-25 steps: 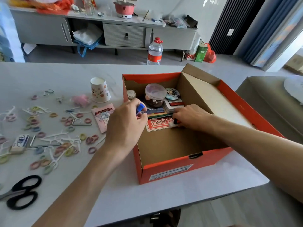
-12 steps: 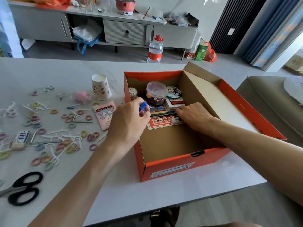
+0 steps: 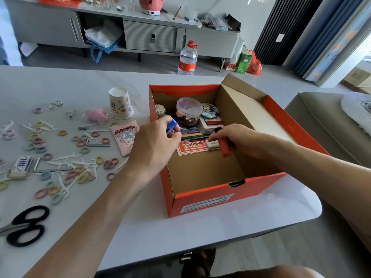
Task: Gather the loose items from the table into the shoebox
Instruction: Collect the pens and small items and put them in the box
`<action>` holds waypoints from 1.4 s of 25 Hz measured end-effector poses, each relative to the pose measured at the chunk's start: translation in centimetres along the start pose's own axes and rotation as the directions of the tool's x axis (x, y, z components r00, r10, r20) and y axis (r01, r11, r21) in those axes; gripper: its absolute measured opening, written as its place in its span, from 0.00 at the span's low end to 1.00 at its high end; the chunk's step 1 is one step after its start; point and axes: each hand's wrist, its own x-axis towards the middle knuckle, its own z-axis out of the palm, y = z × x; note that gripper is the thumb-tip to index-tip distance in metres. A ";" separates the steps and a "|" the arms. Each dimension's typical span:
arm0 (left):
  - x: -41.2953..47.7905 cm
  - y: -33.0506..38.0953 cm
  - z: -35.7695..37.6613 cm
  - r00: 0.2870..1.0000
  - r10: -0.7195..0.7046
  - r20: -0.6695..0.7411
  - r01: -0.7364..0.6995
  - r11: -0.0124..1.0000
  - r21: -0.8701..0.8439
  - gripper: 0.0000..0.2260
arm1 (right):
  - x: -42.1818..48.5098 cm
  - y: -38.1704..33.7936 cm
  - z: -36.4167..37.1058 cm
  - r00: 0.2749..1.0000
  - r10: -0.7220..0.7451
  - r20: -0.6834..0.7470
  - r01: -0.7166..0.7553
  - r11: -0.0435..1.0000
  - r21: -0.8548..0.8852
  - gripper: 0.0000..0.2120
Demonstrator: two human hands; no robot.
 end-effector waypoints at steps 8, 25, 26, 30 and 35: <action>0.0 -0.1 0.1 1.000 0.012 0.003 -0.012 1.000 0.009 0.03 | 1.0 2.3 0.7 0.984 0.177 0.017 -0.175 0.980 -0.095 0.03; 0.0 0.0 0.1 1.000 0.019 0.014 -0.019 1.000 0.000 0.04 | 1.0 2.9 -0.1 0.901 -0.339 0.271 0.335 0.149 -0.930 0.10; 0.0 0.0 0.1 1.000 0.020 0.016 -0.020 1.000 0.001 0.04 | 1.0 2.8 -0.2 0.912 -0.297 0.283 0.347 0.189 -0.919 0.14; 0.0 0.0 0.0 1.000 0.001 0.016 -0.001 1.000 -0.015 0.04 | 1.2 2.3 0.5 0.889 -0.270 0.369 0.430 0.222 -0.875 0.16; 0.0 0.1 -0.1 1.000 0.003 0.021 -0.002 1.000 -0.008 0.03 | 2.2 2.1 0.5 0.877 -0.357 0.322 0.369 0.071 -0.927 0.11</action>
